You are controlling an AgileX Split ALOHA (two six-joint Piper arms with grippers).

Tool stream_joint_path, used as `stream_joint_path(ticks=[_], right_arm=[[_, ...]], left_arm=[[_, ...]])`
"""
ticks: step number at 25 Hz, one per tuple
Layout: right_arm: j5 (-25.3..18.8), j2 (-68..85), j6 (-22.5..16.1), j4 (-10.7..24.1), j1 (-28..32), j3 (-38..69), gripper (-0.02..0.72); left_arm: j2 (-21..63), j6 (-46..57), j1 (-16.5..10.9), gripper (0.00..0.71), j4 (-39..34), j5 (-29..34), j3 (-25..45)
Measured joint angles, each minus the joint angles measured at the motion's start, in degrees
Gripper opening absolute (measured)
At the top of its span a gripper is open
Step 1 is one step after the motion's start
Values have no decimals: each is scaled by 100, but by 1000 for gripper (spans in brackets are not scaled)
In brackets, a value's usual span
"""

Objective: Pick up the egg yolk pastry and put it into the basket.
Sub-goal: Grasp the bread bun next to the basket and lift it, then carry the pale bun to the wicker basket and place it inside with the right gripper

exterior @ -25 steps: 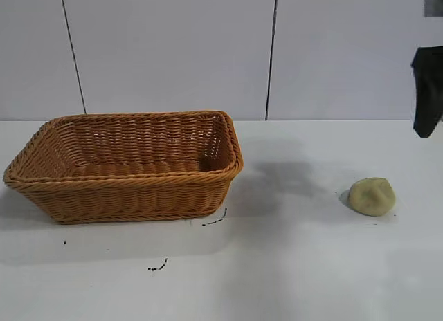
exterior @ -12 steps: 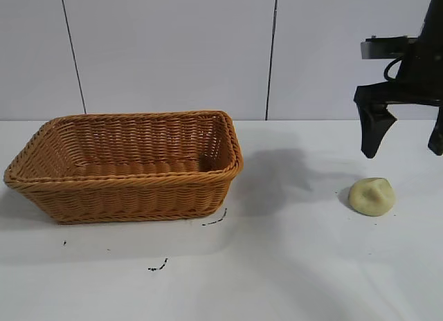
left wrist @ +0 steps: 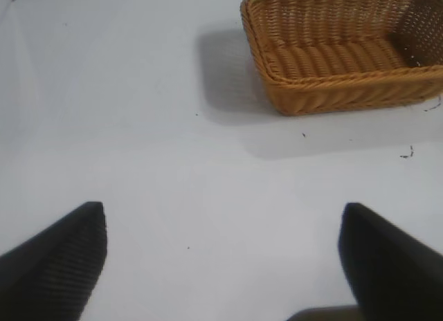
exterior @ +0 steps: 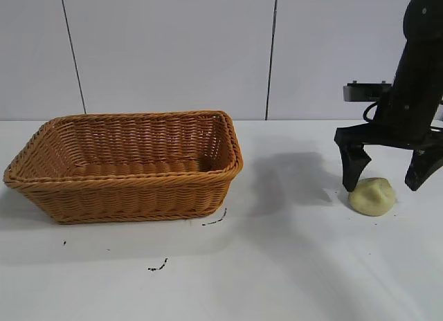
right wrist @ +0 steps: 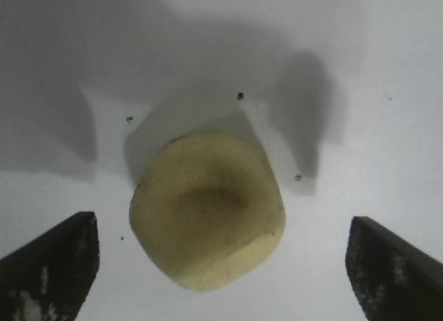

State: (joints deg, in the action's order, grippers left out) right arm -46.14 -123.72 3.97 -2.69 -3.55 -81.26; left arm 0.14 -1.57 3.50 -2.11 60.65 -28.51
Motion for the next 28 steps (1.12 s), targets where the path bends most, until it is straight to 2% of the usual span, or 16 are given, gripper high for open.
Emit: stream_joint_path(ticks=[6, 8, 12, 22, 24, 28], right_arm=[[12, 0, 0, -17, 0, 0, 232], [6, 5, 0, -17, 0, -6, 162], [-249, 61, -8, -21, 0, -164, 130], [-2079, 637, -47, -128, 0, -1985, 127], [-2246, 643, -86, -128, 0, -2391, 124], [-2287, 643, -184, -128, 0, -2944, 121]], left_arm=[[0, 0, 0, 693, 0, 0, 0], [0, 0, 0, 693, 0, 0, 0], [0, 0, 0, 693, 0, 0, 0], [0, 0, 0, 693, 0, 0, 0], [0, 0, 0, 693, 0, 0, 0], [0, 0, 0, 693, 0, 0, 0]])
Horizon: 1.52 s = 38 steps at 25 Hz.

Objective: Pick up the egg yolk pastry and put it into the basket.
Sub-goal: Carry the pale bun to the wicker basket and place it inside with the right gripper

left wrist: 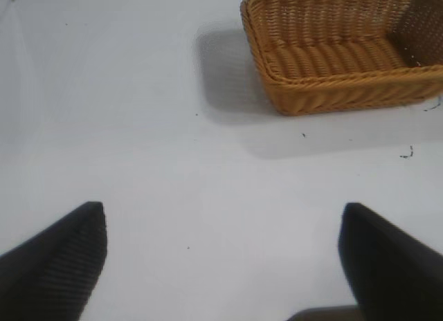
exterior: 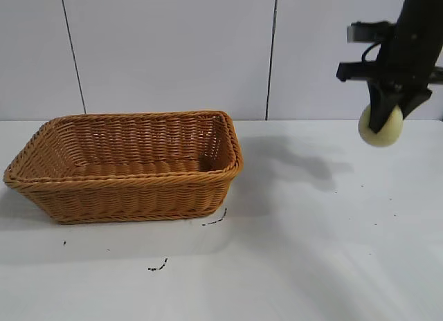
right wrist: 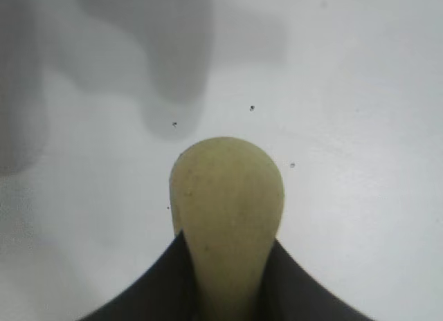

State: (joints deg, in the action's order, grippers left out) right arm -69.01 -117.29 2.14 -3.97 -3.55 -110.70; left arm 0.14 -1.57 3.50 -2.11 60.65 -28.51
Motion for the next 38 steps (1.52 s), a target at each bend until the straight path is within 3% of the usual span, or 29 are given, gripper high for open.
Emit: stream_joint_path(ticks=[5, 14, 24, 29, 34, 36, 38], right_arm=[[-14, 0, -163, 57, -296, -345, 121], [67, -452, -141, 114, -1784, -1023, 120], [1605, -1532, -141, 103, -3226, -1384, 120], [2465, -2267, -141, -34, -3440, -1384, 120], [2729, -2735, -141, -88, -3484, -1384, 122], [2734, -2761, -141, -88, -3484, -1384, 167], [2758, -2761, -141, -88, -3484, -1384, 279]], left_arm=[[0, 0, 0, 693, 0, 0, 0], [0, 0, 0, 693, 0, 0, 0], [0, 0, 0, 693, 0, 0, 0], [0, 0, 0, 693, 0, 0, 0], [0, 0, 0, 693, 0, 0, 0], [0, 0, 0, 693, 0, 0, 0], [0, 0, 0, 693, 0, 0, 0]])
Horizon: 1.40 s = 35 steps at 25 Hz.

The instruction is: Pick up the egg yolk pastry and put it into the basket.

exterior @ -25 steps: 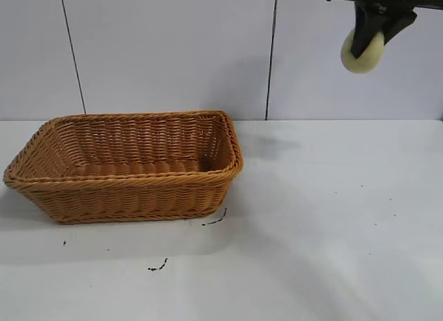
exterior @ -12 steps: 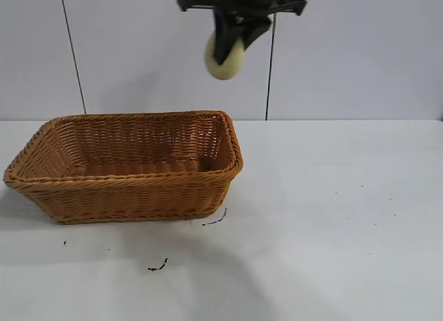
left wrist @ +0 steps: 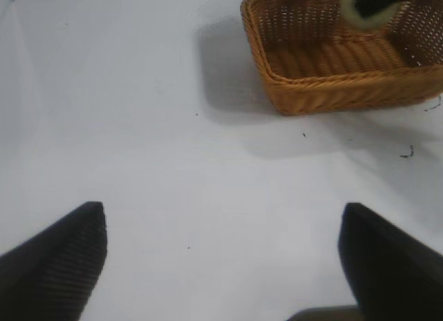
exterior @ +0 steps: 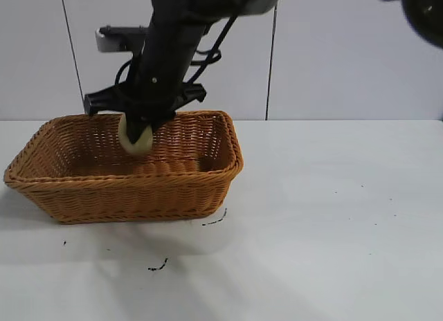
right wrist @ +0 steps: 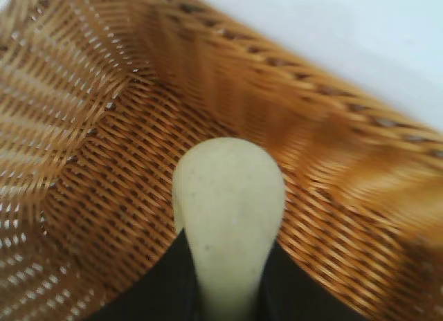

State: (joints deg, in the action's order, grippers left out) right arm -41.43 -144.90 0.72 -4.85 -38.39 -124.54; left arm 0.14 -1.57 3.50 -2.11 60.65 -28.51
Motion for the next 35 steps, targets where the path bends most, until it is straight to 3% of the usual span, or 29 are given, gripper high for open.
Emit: stream_joint_path(ticks=[1, 2, 4, 7, 14, 17, 35], right_arm=[[0, 0, 0, 0, 0, 0, 279], [18, 6, 0, 0, 0, 0, 442], [-5, 46, 0, 0, 0, 0, 599], [-155, 231, 0, 33, 0, 0, 672], [-719, 1208, -72, 485, 83, 0, 689], [-862, 1475, -174, 485, 363, -17, 692], [-2442, 1512, -195, 539, 3303, -21, 695]], left_arm=[[0, 0, 0, 693, 0, 0, 0], [0, 0, 0, 693, 0, 0, 0], [0, 0, 0, 693, 0, 0, 0], [0, 0, 0, 693, 0, 0, 0], [0, 0, 0, 693, 0, 0, 0], [0, 0, 0, 693, 0, 0, 0], [0, 0, 0, 693, 0, 0, 0]])
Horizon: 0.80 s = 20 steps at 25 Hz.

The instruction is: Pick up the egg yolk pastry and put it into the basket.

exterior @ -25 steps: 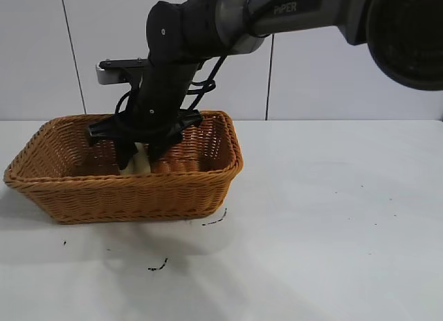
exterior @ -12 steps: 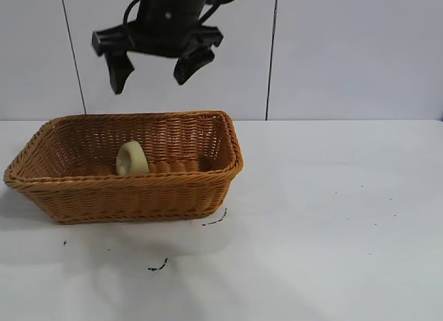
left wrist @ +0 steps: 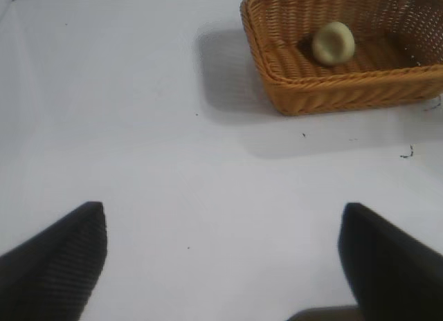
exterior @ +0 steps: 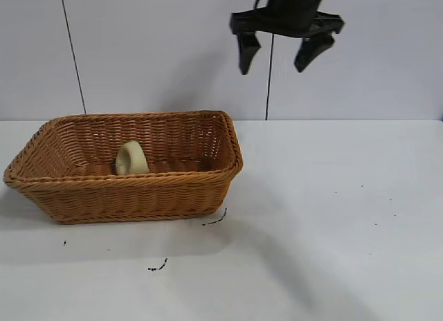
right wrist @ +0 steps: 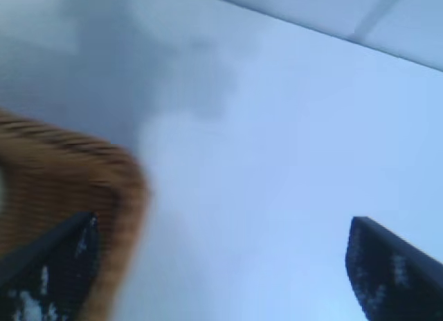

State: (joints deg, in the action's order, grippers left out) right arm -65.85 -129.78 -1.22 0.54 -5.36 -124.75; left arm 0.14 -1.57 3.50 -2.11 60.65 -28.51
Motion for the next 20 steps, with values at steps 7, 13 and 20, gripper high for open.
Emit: stream_joint_path(ticks=[7, 13, 20], right_arm=[[-336, 0, 0, 2, 412, 0, 695], [-326, 541, 0, -54, 431, 698, 695], [-329, 2745, 28, -85, 431, 3106, 695]], left_arm=[[0, 0, 0, 693, 0, 0, 0], [0, 0, 0, 693, 0, 0, 0], [0, 0, 0, 693, 0, 0, 0]])
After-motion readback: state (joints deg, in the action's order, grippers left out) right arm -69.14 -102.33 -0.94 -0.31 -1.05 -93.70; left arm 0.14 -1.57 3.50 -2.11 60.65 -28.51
